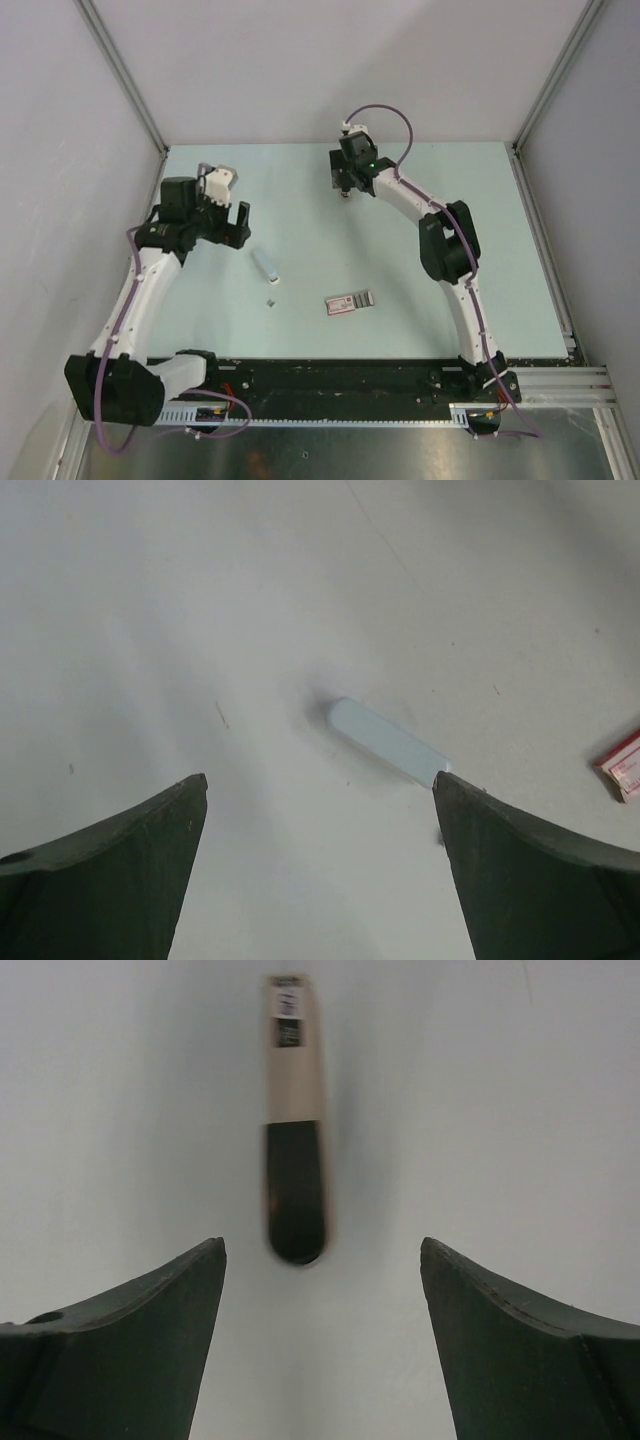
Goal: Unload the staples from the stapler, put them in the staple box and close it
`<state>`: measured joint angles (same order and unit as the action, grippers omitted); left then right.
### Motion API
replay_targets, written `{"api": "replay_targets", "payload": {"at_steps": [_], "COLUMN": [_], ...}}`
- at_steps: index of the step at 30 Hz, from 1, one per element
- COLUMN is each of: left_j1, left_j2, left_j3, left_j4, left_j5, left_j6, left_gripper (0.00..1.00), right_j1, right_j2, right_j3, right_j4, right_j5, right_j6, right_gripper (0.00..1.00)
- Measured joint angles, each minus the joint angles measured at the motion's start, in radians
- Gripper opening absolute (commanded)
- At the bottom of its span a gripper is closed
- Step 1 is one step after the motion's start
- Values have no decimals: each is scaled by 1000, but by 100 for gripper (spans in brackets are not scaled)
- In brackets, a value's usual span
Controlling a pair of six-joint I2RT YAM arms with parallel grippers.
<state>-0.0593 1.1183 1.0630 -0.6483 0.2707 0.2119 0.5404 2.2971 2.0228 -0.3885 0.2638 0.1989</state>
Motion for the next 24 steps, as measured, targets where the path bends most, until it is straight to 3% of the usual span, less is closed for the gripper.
{"api": "replay_targets", "payload": {"at_steps": [12,21,24], "left_j1": [-134,-216,-250], "left_j2": [274,412,452], "left_j3": [45,93,100], "left_j4": [96,147,167], "left_j5": [-93,-129,-140], "left_j6": [7,7,12], "left_gripper": [100,99,99], "right_j1": [-62,-64,-67], "right_j2": [188,238,272], "right_j3": [118,194,253], "right_j4": [51,94,85], "right_j5": [-76,-149,-159], "right_j6": [-37,-42,-43], "right_gripper": [77,49,33]}}
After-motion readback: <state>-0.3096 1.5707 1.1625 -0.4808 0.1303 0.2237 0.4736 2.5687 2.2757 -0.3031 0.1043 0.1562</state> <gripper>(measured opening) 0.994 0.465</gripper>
